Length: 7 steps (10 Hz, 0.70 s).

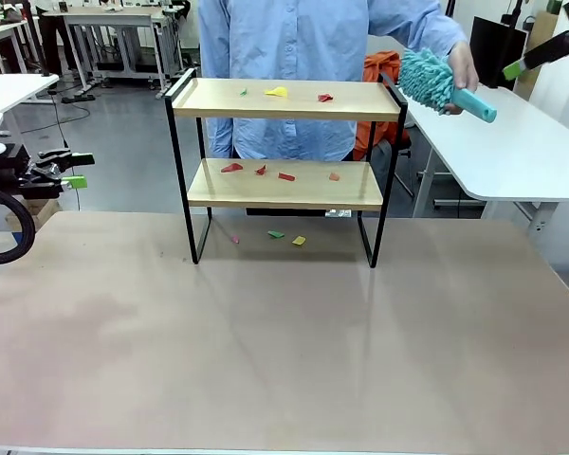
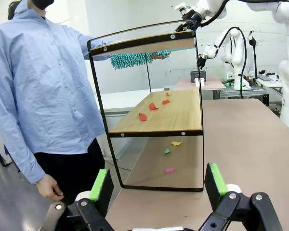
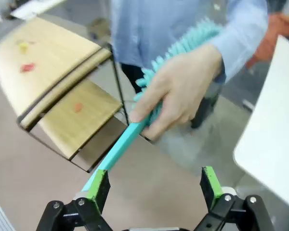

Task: Clean the shelf.
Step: Pick up the Duster handed by the human.

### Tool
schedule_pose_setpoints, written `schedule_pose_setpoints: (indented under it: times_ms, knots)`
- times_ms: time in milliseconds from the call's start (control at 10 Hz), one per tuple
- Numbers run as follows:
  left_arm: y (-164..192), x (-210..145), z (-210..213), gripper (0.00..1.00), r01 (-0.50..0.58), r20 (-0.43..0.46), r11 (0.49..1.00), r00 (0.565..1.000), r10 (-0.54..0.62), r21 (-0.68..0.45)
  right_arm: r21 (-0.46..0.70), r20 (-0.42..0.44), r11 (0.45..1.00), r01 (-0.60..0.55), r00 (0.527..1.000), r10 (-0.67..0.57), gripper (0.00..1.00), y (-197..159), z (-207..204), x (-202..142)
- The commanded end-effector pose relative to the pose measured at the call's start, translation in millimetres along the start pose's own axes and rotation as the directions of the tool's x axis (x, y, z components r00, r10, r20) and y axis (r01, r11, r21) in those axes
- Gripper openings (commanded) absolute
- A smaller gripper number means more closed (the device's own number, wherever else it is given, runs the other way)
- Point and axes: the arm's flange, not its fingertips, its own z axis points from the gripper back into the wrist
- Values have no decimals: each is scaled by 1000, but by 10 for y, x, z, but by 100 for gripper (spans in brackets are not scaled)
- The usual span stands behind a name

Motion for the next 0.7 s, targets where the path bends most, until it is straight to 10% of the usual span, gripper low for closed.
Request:
schedule_pose_setpoints:
  times_ms: [0,600]
  knots:
    - [1,16,0,100,5,-4,1000,1000,-5,-4,-25,-19,994,109,994,-109,100,78,12,-77]
    - [1,16,0,100,5,-4,1000,1000,-5,-4,-18,-39,997,71,997,-71,100,183,60,26]
